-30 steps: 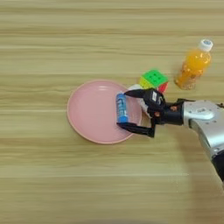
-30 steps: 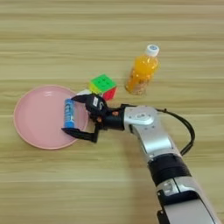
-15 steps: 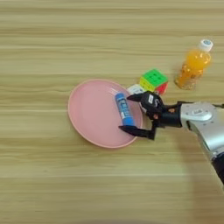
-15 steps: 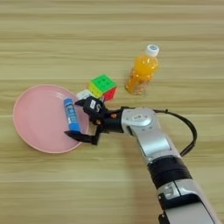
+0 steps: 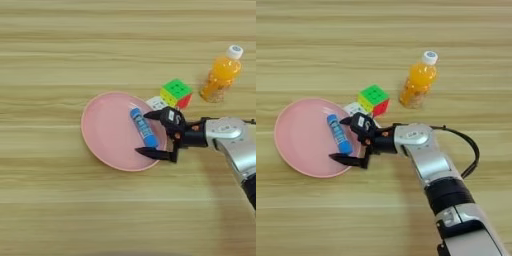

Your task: Move the objects on the table

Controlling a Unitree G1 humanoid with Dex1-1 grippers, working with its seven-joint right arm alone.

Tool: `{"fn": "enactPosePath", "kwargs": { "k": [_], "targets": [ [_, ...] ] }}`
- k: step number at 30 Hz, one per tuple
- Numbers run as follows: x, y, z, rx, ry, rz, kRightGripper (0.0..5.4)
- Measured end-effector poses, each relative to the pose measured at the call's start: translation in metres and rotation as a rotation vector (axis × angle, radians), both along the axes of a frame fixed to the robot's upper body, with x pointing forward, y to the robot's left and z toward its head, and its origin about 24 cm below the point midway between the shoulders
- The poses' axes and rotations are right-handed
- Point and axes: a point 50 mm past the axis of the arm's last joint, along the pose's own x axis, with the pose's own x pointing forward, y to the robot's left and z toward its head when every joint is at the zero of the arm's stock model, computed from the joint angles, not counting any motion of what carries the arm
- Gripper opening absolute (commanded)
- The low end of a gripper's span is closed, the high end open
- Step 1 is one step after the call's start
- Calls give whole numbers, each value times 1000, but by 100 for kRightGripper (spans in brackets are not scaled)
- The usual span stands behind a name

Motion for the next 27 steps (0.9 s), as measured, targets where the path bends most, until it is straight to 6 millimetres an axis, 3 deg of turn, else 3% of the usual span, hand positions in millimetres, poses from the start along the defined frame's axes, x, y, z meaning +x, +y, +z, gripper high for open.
{"fn": "enactPosePath", "kwargs": {
  "k": [22,27],
  "targets": [
    [-2,1,-5,28,28,19,269],
    [-1,1,-6,33,27,14,241]
  ]
}}
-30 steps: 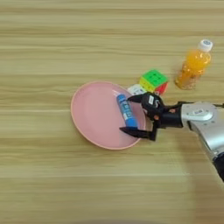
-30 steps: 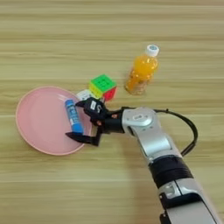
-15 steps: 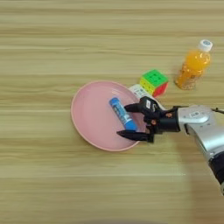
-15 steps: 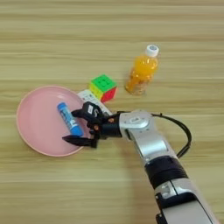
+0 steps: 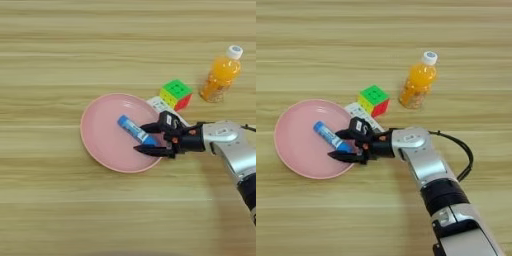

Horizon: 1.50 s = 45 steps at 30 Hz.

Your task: Move the objects on the table

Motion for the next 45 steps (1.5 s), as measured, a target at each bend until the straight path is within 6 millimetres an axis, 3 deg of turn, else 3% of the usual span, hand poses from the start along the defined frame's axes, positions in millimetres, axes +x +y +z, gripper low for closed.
{"fn": "enactPosePath", "kwargs": {
  "k": [11,19,26,32,35,45],
  "targets": [
    [2,2,2,39,-9,-26,143],
    [6,-1,10,123,-28,-71,142],
    [12,-3,37,292,-100,-67,142],
    [26,-34,66,299,-213,-177,142],
    [32,-63,76,257,-262,-265,142],
    [28,-103,71,102,-283,-318,142]
  ]
}}
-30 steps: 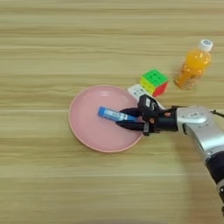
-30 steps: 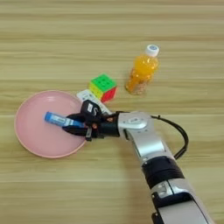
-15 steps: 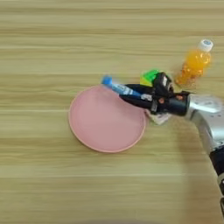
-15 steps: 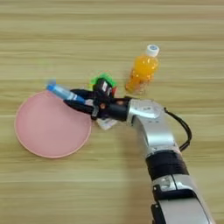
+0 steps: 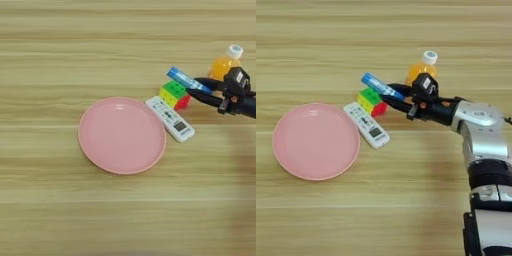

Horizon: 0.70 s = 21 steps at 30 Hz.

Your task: Move the objects on the table

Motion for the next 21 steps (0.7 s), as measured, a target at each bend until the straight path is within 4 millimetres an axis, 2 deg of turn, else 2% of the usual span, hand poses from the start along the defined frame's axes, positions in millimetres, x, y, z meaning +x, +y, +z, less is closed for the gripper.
{"fn": "enactPosePath", "kwargs": {
  "k": [8,12,17,21],
  "targets": [
    [-9,-29,-7,-75,57,-28,142],
    [-14,-41,-20,-124,131,-55,142],
    [-20,-48,-35,-161,202,-73,142],
    [-20,-50,-37,-167,215,-76,142]
  ]
}}
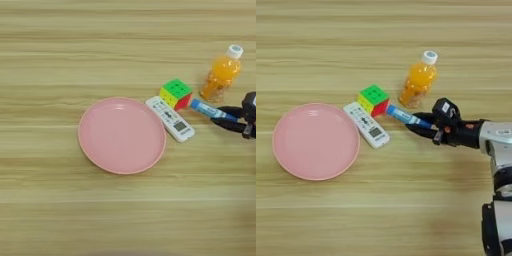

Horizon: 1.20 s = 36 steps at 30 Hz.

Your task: Move the objects on the table

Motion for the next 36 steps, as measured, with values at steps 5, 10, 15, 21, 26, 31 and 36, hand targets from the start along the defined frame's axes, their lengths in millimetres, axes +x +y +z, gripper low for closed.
{"fn": "enactPosePath", "kwargs": {
  "k": [5,10,15,21,26,31,36],
  "targets": [
    [-3,-1,-7,-25,38,4,142],
    [-5,0,-13,-42,58,8,142],
    [-3,0,-14,-55,66,2,142],
    [-2,1,-15,-57,73,-3,199],
    [-1,1,-14,-52,65,-10,248],
    [6,9,5,145,-29,48,298],
    [12,27,37,317,-170,203,369]
  ]
}}
